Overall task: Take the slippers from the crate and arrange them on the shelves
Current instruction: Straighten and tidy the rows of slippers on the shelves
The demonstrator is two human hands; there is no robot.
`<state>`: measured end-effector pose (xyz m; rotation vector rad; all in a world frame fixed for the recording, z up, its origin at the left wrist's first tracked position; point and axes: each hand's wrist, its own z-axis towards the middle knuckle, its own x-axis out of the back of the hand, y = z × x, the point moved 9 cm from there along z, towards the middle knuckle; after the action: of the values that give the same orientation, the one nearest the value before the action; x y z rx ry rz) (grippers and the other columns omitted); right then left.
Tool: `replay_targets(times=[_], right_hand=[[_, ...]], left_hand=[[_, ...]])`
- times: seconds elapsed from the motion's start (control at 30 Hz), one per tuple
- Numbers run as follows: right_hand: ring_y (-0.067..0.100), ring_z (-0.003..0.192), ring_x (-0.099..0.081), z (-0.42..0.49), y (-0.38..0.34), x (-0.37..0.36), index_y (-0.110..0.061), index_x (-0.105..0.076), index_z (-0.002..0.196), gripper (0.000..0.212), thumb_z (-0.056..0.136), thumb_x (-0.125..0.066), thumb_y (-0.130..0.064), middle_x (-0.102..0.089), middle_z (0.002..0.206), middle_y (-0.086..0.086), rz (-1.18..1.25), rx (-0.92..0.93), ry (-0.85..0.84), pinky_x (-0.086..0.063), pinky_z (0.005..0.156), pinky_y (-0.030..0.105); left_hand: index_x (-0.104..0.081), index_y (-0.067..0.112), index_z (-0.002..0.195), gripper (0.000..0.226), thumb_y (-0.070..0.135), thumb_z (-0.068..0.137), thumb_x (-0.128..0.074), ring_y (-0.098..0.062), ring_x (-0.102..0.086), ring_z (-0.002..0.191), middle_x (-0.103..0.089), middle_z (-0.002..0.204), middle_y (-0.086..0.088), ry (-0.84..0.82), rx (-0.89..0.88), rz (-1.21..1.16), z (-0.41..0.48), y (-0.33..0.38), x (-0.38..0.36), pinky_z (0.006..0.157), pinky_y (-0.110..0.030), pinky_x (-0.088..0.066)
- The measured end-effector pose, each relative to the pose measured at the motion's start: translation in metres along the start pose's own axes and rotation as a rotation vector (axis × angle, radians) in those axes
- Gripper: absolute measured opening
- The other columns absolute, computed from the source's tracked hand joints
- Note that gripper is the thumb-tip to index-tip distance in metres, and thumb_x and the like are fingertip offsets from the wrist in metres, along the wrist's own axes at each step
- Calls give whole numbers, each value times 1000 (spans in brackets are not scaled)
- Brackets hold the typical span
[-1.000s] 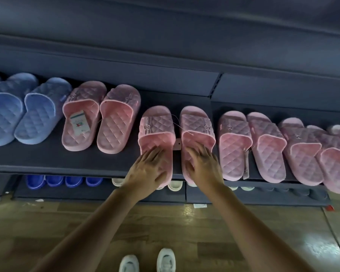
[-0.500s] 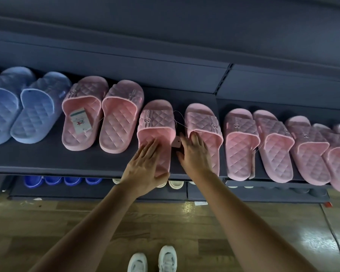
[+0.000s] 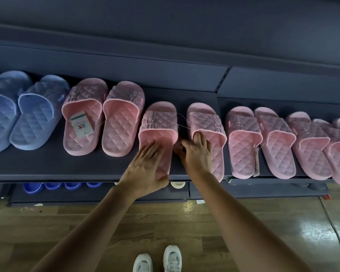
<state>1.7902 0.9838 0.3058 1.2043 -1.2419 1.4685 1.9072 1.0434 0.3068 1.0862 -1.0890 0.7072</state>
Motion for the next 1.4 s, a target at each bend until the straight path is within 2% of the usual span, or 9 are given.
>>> replay_targets(times=[0.4,0.5,0.6,0.67,0.7,0.87,1.1,1.2,1.4], right_hand=[[32,110,-59,-31,12,13,-17,-74,73,14,68,-79,-30,-61,120,13,-63,159,31,-53,82,47],[31,107,-61,-28,14,11,-18,-73,80,33,62,-78,-46,-62,118,12,-95,165,-12,-52,80,46],[28,122,-50,-21,4,14,-21,-68,104,54,66,-71,-59,-52,130,10,-127,182,-22,-32,99,45],[23,135,-31,-19,5,12,-24,-59,121,53,78,-62,-55,-36,143,7,-68,172,-57,-8,102,37],[22,136,-29,-19,6,11,-23,-57,123,51,81,-61,-52,-34,144,6,-44,161,-70,-8,102,36],[29,99,-62,-21,8,17,-16,-72,85,44,52,-86,-42,-61,110,11,-13,155,-5,-50,79,42],[26,82,-64,-25,25,34,-8,-70,96,43,62,-83,-32,-62,98,9,293,170,-5,-54,67,39],[25,96,-64,-22,41,37,-10,-66,112,44,74,-77,-28,-65,111,6,517,76,-42,-54,81,41],[10,110,-59,-30,47,21,-14,-58,124,44,83,-67,-26,-63,120,-1,799,-15,-216,-45,98,25]], left_hand=[[-42,0,136,78,49,75,-42,-26,-29,138,-39,145,-15,-52,-17,-58,-7,-14,-4,112,-45,-26],[-42,1,136,78,49,75,-42,-26,-28,138,-38,145,-15,-46,-18,-55,-8,-15,-4,112,-43,-22],[-46,-2,133,76,48,75,-44,-29,-35,134,-43,141,-17,-39,-22,-38,-8,-12,-2,109,-46,-25],[-46,-2,132,76,48,74,-44,-30,-36,134,-44,141,-17,-38,-21,-43,-8,-13,-2,108,-47,-27],[-46,-1,132,77,48,74,-44,-30,-36,134,-44,141,-17,-42,-19,-49,-7,-13,-3,108,-47,-28],[-44,-1,134,77,48,74,-45,-30,-37,133,-43,141,-17,-36,-21,-63,-8,-15,-1,108,-47,-28],[-50,6,131,64,41,77,-44,-23,-33,135,-47,140,-10,30,-25,-56,-10,-19,6,114,-44,-19],[-48,6,133,66,44,79,-44,-20,-26,136,-45,141,-11,34,0,-70,-10,-24,3,113,-50,-23],[-43,4,137,76,51,76,-44,-36,-33,135,-41,143,-16,-9,59,-78,-9,-18,-3,108,-53,-27]])
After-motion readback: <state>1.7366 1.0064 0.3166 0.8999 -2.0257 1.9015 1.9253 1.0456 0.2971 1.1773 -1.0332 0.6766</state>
